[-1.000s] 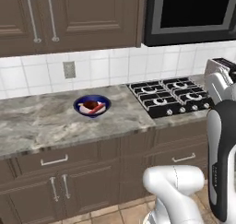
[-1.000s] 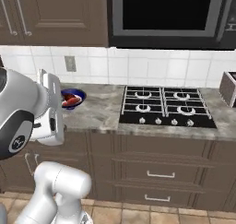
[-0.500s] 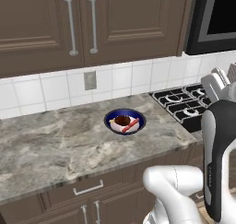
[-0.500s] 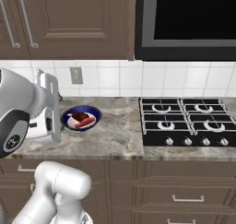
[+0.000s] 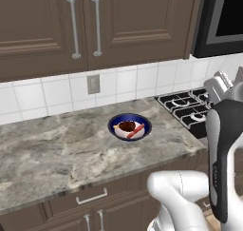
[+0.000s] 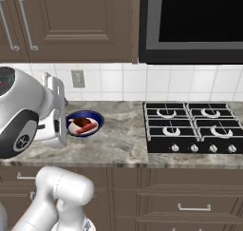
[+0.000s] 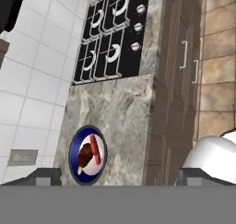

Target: Place the bowl with the lime and sweet potato on the top shelf of the fridge. Place the bowl with the steaks on the second highest shelf of the fridge.

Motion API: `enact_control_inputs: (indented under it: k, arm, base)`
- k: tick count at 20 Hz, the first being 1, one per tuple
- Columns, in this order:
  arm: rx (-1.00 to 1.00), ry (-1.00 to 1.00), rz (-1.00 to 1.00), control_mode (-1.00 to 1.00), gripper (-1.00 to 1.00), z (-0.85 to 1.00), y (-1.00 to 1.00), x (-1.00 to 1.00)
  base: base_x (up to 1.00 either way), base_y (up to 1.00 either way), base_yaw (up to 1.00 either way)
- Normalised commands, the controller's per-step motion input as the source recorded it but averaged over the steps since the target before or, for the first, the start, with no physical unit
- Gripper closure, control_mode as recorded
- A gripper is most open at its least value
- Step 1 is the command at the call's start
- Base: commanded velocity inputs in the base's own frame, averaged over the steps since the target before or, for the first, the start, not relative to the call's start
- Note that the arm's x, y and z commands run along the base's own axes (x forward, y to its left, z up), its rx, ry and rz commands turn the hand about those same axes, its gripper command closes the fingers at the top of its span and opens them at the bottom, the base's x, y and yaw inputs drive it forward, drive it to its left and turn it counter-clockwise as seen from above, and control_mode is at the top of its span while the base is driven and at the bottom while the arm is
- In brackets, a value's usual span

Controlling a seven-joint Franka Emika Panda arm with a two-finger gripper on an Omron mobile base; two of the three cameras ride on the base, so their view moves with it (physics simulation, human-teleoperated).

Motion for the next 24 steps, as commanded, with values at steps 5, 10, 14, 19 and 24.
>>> enact_control_inputs:
  k: [5,10,14,19,24]
  arm:
    - [0.0,0.26,0.16,-1.0,-1.0,-0.55,0.0,0.4]
    - [0.04,0.27,0.27,-1.0,-1.0,-0.81,0.01,0.63]
    - [0.2,0.1,0.26,-1.0,-1.0,-0.78,0.07,0.71]
    - [0.15,0.06,0.12,-1.0,-1.0,-0.63,0.45,0.85]
    - [0.01,0.14,0.0,-1.0,-1.0,-0.36,0.46,0.72]
  base:
    - [0.0,0.0,0.0]
    - [0.0,0.0,0.0]
    - [0.0,0.0,0.0]
    - [0.0,0.0,0.0]
    - [0.0,0.0,0.0]
